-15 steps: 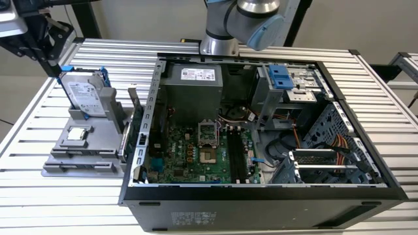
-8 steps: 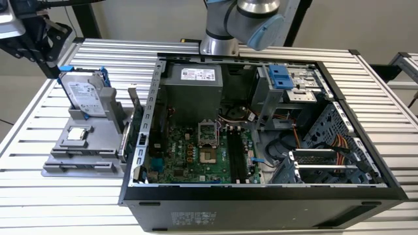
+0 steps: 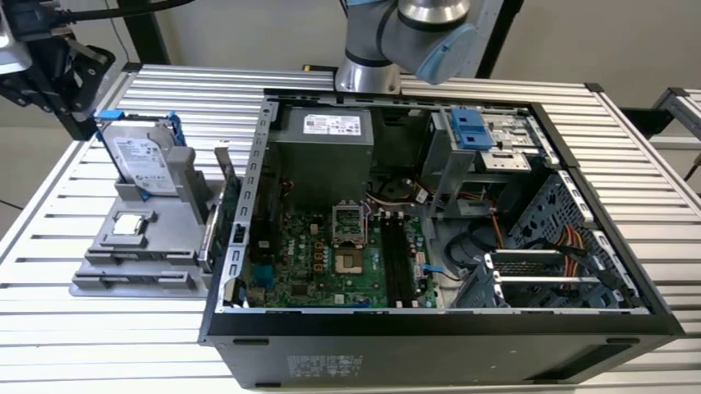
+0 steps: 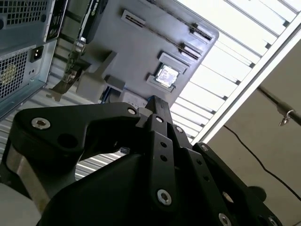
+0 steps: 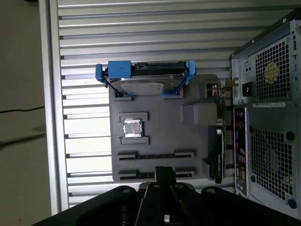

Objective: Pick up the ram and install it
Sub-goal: 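Pick up the ram and move it above insertion slot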

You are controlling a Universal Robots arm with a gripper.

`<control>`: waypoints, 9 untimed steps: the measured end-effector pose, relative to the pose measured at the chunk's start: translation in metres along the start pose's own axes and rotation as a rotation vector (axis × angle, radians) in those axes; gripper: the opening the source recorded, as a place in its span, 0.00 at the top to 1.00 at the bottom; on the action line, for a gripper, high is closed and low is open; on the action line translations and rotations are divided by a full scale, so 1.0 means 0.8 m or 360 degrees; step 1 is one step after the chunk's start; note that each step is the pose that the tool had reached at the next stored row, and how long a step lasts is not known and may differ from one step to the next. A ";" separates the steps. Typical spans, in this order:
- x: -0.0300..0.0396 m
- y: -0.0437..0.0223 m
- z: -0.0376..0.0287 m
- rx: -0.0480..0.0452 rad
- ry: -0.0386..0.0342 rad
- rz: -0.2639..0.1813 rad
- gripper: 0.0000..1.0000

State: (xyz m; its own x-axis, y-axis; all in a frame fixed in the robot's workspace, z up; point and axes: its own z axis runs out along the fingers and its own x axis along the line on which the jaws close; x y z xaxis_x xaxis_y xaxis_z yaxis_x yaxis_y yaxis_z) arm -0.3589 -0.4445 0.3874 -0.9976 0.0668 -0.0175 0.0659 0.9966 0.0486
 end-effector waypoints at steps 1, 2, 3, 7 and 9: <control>-0.0001 -0.0023 -0.0001 0.0000 0.0000 0.0000 1.00; -0.0003 -0.0044 -0.0001 0.0000 0.0000 0.0000 1.00; -0.0004 -0.0065 -0.0002 0.0000 0.0000 0.0000 1.00; -0.0009 -0.0140 -0.0004 0.0000 0.0000 0.0000 1.00; -0.0011 -0.0174 -0.0005 0.0000 0.0000 0.0000 1.00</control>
State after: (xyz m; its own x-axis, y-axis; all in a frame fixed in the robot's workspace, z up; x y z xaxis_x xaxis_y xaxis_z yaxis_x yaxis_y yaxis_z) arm -0.3590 -0.4584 0.3871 -0.9976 0.0668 -0.0175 0.0659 0.9966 0.0486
